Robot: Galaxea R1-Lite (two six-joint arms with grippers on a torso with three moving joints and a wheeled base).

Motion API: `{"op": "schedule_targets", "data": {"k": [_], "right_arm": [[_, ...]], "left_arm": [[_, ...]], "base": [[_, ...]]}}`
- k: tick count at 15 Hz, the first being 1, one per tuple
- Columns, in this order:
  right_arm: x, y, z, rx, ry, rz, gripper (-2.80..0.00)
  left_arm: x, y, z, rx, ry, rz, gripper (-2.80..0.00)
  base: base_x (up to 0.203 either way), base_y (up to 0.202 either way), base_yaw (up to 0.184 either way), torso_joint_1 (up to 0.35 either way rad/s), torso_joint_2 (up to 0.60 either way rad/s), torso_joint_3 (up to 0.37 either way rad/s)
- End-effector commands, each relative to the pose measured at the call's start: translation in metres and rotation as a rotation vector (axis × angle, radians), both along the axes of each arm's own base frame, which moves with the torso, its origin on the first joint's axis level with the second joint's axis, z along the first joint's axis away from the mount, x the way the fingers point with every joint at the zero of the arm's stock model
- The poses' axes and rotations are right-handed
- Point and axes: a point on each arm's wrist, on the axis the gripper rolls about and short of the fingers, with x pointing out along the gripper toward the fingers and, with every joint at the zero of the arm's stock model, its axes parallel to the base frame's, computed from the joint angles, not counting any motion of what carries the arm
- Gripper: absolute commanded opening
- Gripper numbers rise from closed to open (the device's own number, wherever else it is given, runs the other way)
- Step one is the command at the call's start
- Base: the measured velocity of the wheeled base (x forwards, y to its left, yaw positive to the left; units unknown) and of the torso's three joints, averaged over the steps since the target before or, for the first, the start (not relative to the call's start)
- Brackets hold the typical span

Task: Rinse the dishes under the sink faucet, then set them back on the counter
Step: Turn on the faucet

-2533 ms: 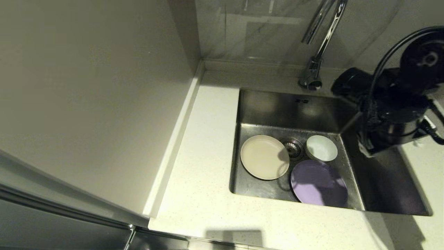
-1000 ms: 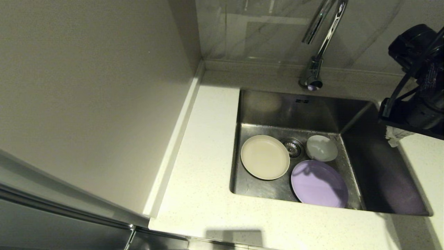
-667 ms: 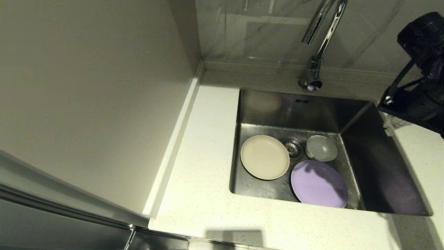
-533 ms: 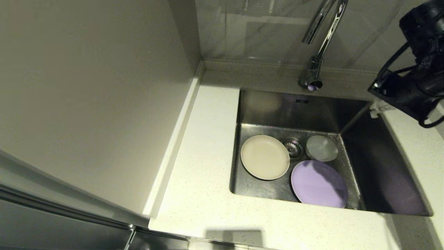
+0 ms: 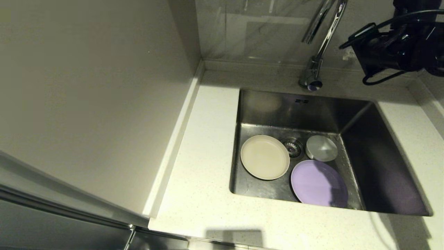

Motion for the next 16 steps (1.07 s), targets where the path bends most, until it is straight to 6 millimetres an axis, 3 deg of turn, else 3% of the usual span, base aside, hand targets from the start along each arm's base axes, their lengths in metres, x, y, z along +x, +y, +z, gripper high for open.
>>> {"op": "schedule_targets", "data": {"k": [1,16], "right_arm": [[0.014,0.002,-0.005,0.003,-0.062,0.002,-2.80],[0.059,0.012,-0.037,-0.256,-0.140,0.146,-2.80]], "left_arm": [[0.000,0.000,0.000,0.000,-0.004,0.001,-2.80],[0.000,0.000,0.000,-0.001,-0.004,0.001,-2.80]], "base": [[0.000,0.000,0.000,0.000,0.00,0.000],[0.000,0.000,0.000,0.000,0.00,0.000]]}}
